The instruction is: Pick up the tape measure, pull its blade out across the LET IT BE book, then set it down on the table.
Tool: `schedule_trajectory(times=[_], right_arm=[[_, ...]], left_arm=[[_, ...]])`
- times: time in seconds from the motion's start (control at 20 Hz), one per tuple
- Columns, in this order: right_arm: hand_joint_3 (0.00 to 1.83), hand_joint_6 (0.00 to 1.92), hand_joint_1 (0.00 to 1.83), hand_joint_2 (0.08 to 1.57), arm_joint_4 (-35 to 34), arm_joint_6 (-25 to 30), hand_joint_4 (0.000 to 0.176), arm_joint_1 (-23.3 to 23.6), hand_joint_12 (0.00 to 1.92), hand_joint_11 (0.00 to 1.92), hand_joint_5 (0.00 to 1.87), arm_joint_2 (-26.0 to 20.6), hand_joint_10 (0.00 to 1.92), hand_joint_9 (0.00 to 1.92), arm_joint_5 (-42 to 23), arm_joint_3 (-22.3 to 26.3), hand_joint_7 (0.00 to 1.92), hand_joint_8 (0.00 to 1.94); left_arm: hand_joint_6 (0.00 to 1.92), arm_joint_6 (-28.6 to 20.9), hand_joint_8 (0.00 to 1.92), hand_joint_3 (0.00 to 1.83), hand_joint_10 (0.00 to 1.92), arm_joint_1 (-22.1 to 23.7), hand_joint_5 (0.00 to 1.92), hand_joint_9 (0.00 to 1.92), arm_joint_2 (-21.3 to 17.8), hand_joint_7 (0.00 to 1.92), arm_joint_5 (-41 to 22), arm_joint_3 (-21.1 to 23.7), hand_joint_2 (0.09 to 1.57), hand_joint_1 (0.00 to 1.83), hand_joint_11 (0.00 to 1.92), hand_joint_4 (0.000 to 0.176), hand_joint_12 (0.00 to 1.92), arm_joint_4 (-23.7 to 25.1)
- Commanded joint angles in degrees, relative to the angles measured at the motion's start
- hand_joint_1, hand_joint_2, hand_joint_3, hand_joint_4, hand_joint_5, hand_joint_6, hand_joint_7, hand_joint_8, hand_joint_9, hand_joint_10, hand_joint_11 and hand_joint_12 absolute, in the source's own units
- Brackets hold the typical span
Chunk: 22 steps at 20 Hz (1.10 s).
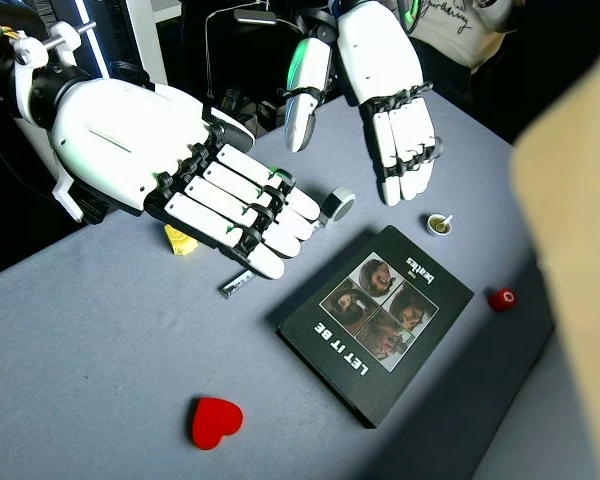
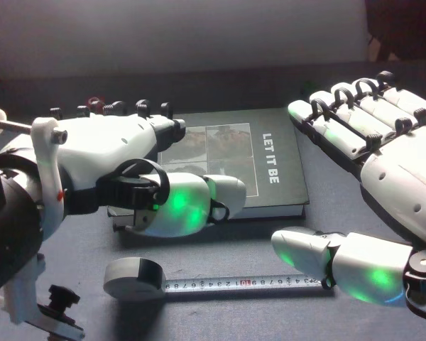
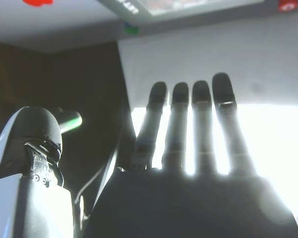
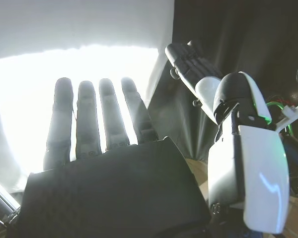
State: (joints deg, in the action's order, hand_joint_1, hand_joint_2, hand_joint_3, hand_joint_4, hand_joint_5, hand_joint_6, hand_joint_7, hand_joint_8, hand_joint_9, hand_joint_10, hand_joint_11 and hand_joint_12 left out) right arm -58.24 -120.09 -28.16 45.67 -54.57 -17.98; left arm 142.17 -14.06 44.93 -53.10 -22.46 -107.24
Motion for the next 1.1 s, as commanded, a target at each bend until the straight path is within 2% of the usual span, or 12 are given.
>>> schedule_trajectory(times=[0.0,0.1,0.2,0.3,0.35,0.45,0.65,0.7,0.9,1.05], right_arm=[[0.0,0.0,0.0,1.08,4.4,0.0,0.0,0.2,0.17,0.0,0.0,-0.4,0.0,0.0,-3.8,0.2,0.0,0.0],[0.0,0.0,0.0,1.07,4.4,-0.1,0.0,0.1,0.22,0.0,0.0,-0.4,0.0,0.0,-3.8,0.1,0.01,0.0],[0.0,0.0,0.0,1.07,4.4,-0.1,0.0,0.1,0.17,0.0,0.0,-0.4,0.0,0.0,-3.8,-0.1,0.0,0.0],[0.0,0.0,0.0,1.07,4.4,0.4,0.0,0.3,0.16,0.0,0.0,-0.4,0.0,0.0,-3.2,-0.8,0.0,0.0],[0.0,0.0,0.0,1.07,4.4,1.5,0.0,0.4,0.26,0.0,0.0,-0.4,0.0,0.0,-2.6,-1.2,0.0,0.0],[0.0,0.0,0.0,1.07,4.8,4.6,0.0,0.3,0.3,0.0,0.0,-0.4,0.0,0.01,-2.0,-1.8,0.0,0.0],[0.0,0.0,0.0,1.08,8.4,11.0,0.0,-0.9,0.31,0.0,0.0,-0.5,0.0,0.01,-1.0,-3.5,0.01,0.0],[0.0,0.0,0.0,1.08,9.8,12.5,0.0,-1.3,0.28,0.0,0.0,-0.7,0.0,0.01,-0.8,-4.1,0.01,0.0],[0.0,0.0,0.0,1.08,13.3,15.4,0.0,-2.4,0.28,0.0,0.01,-1.1,0.0,0.01,0.6,-5.9,0.02,0.0],[0.0,0.0,0.0,1.09,13.4,15.6,0.0,-2.2,0.37,0.0,0.01,-1.0,0.0,0.01,1.0,-6.0,0.02,0.0]], left_arm=[[0.01,-0.3,0.0,0.0,0.01,0.3,0.14,0.09,-0.1,0.1,0.4,-0.3,1.09,0.07,0.0,0.0,0.47,4.8],[0.0,-0.7,0.0,0.0,0.0,0.3,0.14,0.1,-0.1,0.1,0.4,-0.6,1.09,0.07,0.0,0.0,0.46,5.0],[0.0,-3.8,0.0,0.0,0.0,0.1,0.14,0.1,-0.2,0.1,-0.2,-0.7,1.08,0.07,0.0,0.0,0.46,6.1],[0.0,-7.0,0.01,0.0,0.01,0.1,0.14,0.11,-0.3,0.12,-2.2,-0.4,1.03,0.19,0.0,0.0,0.46,7.6],[0.0,-8.8,0.01,0.0,0.01,-0.1,0.15,0.12,-0.3,0.13,-3.9,0.0,1.01,0.26,0.0,0.0,0.49,8.8],[0.01,-11.6,0.01,0.0,0.01,-0.5,0.18,0.14,-0.3,0.16,-5.3,0.5,1.0,0.37,0.0,0.0,0.54,11.4],[0.01,-27.1,0.01,0.0,0.01,-3.7,0.24,0.18,-0.4,0.22,-14.9,2.9,0.95,0.8,0.0,0.0,0.62,18.4],[0.01,-29.0,0.01,0.0,0.01,-3.8,0.26,0.2,-0.5,0.24,-15.7,3.3,0.94,0.89,0.0,0.0,0.64,19.2],[0.0,-36.5,0.0,0.01,0.0,-4.0,0.27,0.21,-0.8,0.25,-16.2,4.1,0.98,1.0,0.0,0.0,0.68,19.9],[0.01,-45.6,0.0,0.01,0.0,-7.1,0.3,0.2,-1.3,0.25,-14.0,4.3,0.99,1.02,0.0,0.0,0.67,25.0]])
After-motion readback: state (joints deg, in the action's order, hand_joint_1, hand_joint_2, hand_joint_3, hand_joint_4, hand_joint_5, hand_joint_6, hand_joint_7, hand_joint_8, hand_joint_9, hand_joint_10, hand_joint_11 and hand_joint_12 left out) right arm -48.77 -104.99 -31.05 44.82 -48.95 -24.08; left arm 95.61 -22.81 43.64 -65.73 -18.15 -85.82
